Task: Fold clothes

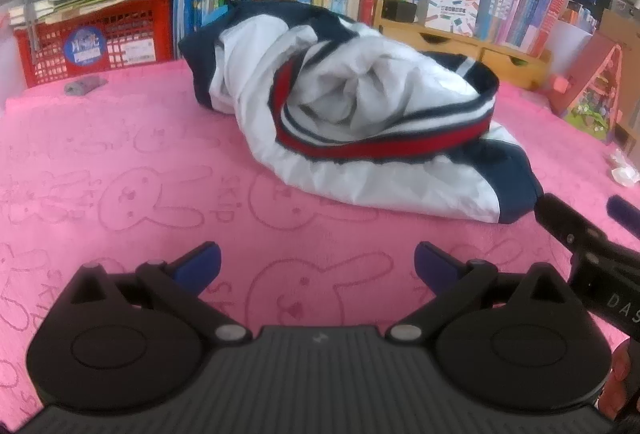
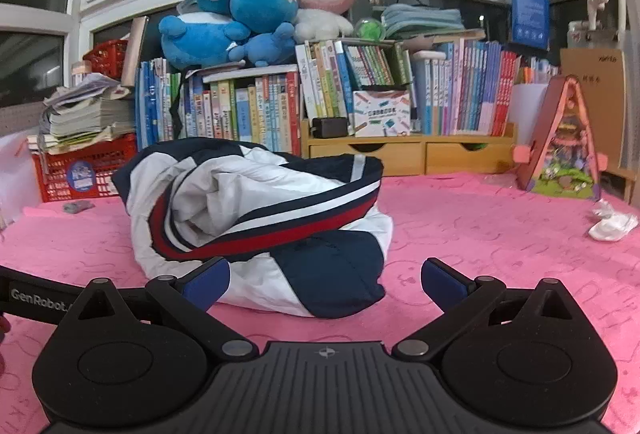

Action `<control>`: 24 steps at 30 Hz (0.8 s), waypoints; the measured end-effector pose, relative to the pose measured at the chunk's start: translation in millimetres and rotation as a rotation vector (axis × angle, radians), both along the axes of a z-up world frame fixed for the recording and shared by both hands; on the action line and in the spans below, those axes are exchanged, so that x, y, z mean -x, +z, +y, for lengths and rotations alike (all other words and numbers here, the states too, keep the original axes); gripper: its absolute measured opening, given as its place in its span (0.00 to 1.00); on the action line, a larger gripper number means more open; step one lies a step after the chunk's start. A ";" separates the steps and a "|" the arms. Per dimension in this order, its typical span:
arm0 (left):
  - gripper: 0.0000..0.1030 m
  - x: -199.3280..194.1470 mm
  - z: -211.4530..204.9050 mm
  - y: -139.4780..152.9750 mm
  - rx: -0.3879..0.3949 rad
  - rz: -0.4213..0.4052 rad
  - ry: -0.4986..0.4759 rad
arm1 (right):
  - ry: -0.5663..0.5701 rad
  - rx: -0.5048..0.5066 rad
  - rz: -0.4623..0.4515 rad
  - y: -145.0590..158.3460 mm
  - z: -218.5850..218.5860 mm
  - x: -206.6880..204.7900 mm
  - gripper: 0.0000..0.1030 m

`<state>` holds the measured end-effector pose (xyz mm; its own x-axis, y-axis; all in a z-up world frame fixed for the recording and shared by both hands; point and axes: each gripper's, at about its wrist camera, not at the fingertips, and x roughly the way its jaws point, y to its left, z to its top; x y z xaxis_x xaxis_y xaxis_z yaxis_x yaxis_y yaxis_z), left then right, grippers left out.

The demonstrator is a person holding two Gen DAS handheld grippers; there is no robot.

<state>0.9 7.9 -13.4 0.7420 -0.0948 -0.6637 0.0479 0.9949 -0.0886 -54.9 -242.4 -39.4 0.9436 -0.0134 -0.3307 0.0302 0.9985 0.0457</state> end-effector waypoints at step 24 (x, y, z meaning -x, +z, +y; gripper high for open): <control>1.00 -5.4 5.7 -8.4 0.035 0.019 0.012 | 0.013 -0.024 0.069 -11.8 -2.8 -11.4 1.00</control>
